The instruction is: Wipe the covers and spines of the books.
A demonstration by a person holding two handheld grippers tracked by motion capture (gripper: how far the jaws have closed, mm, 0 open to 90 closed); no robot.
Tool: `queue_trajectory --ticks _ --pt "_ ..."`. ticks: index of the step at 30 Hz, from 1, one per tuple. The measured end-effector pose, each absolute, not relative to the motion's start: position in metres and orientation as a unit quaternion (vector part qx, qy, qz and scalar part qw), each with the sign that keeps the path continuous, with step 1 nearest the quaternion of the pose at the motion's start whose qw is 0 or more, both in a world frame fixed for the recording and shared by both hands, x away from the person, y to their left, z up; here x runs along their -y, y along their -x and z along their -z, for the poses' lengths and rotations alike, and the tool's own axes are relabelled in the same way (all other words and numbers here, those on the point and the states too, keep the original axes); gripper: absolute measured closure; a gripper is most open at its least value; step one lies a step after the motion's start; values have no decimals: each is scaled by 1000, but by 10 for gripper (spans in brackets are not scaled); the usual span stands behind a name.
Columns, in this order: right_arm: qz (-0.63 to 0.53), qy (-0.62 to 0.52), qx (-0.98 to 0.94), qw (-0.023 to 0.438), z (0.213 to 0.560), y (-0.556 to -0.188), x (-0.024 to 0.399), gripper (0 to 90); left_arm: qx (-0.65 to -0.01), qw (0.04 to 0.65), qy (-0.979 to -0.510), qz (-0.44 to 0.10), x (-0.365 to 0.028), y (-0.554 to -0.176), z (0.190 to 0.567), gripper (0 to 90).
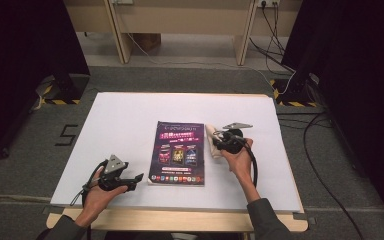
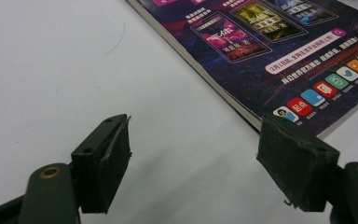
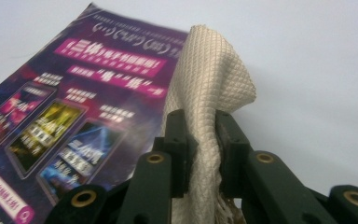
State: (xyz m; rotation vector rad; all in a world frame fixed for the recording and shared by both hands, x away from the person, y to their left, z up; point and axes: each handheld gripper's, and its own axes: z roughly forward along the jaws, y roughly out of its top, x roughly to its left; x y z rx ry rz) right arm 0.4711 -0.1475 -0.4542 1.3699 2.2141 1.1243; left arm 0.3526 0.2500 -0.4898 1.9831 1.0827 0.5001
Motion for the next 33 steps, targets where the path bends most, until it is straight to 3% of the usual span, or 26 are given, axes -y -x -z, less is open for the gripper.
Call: queue_trajectory --ticks 17,25,30,33 --pt "-360 -562 -723 181 467 -493 220 766 -429 404 -783 -199 -252 -353 489 246" --pt "-349 -571 -721 179 473 -494 228 756 -429 405 -782 -199 -252 -353 489 246" --pt "-333 -575 -726 177 479 -496 229 715 -430 405 -782 -199 -252 -353 489 246" --pt "-329 -582 -720 183 480 -496 230 584 -430 405 -782 -199 -252 -353 489 246"
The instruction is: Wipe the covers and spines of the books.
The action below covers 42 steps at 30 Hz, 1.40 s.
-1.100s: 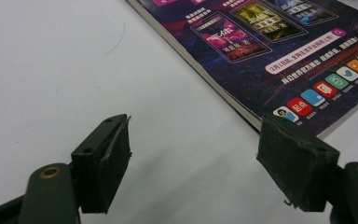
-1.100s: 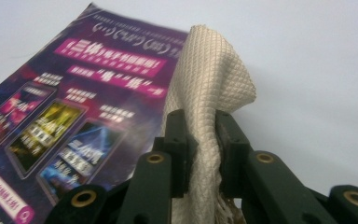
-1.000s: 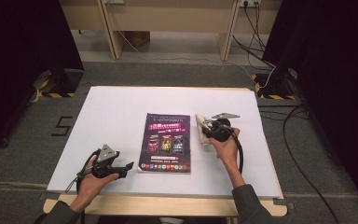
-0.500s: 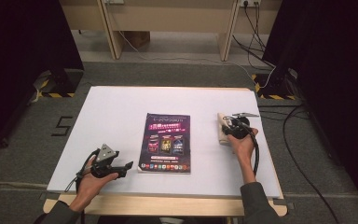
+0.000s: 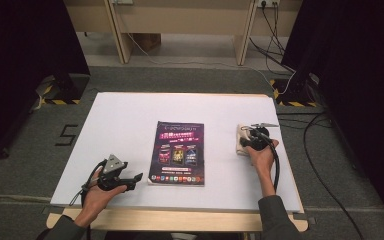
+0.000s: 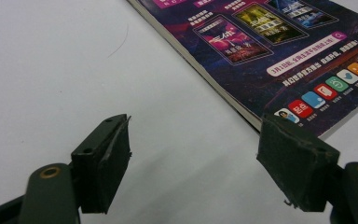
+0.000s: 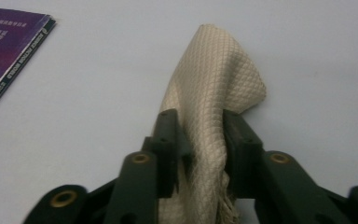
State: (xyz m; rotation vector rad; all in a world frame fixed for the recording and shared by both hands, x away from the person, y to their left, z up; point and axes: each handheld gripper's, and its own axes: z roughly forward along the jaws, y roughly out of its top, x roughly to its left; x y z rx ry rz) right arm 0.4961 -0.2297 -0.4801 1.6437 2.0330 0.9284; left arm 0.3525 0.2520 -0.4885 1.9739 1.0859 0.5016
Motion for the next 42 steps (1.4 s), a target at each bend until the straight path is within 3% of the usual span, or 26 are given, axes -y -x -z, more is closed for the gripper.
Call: queue_trajectory --ticks 4,10,29,42 --pt "-336 -584 -711 198 471 -493 229 478 -430 404 -782 -199 -253 -353 488 246" --pt "-366 -557 -717 205 456 -486 216 455 -432 406 -781 -196 -252 -353 489 239" --pt "-406 -494 -764 86 470 -474 145 367 -421 438 -780 -150 -234 -354 491 197" --pt "-403 -482 -777 47 483 -473 117 368 -403 436 -794 -133 -213 -358 496 189"
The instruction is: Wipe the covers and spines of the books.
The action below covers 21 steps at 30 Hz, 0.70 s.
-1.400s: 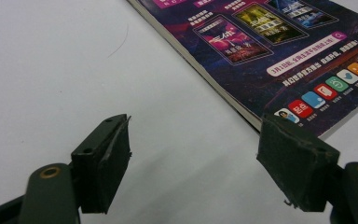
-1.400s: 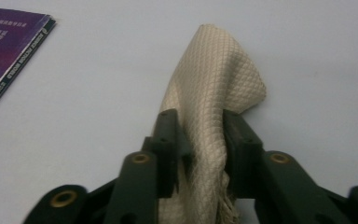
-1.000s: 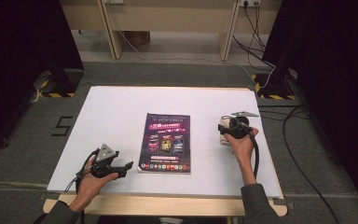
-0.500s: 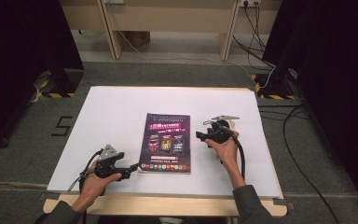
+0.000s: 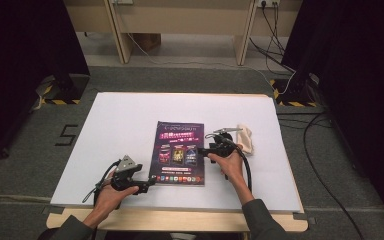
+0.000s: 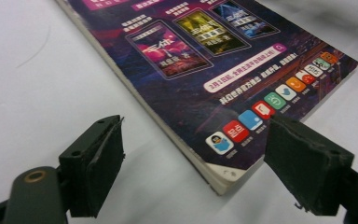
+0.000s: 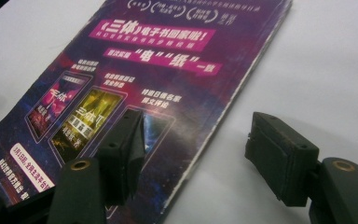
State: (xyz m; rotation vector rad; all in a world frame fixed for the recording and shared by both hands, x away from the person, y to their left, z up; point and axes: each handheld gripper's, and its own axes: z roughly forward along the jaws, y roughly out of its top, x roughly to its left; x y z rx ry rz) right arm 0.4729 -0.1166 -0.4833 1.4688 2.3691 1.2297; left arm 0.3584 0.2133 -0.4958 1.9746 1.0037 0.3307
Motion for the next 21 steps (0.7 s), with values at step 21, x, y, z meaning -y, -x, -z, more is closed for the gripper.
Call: queue_trajectory --ticks 21 --pt "-419 -495 -760 32 489 -475 106 364 -363 430 -822 -93 -181 -344 501 170"
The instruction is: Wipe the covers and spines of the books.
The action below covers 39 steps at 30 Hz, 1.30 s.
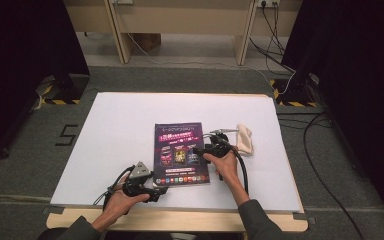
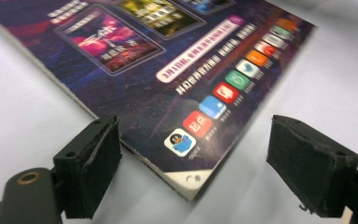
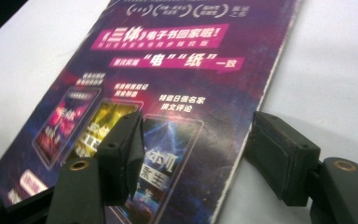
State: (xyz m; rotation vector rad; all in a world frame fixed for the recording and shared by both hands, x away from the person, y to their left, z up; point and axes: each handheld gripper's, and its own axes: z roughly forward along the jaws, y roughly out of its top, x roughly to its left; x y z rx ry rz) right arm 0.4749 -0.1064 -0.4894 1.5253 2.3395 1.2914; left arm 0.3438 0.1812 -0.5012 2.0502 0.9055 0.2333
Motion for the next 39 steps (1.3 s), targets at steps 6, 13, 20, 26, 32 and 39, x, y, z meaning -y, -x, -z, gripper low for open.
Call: queue_trajectory --ticks 6,13,20,26,32,39 --pt "-424 -500 -755 26 490 -482 109 381 -373 436 -814 -92 -185 -348 500 209" --pt "-423 -505 -752 27 489 -488 106 382 -416 425 -795 -119 -195 -379 498 194" --pt "-419 -512 -749 33 489 -488 103 379 -417 414 -800 -119 -187 -390 500 189" --pt "-436 -530 -727 19 492 -485 105 385 -402 413 -808 -120 -180 -387 500 195" --pt "-468 -563 -681 -29 496 -480 114 399 -398 412 -811 -121 -180 -386 501 187" --pt "-488 -555 -670 -71 494 -473 124 605 -401 416 -807 -120 -180 -385 501 187"
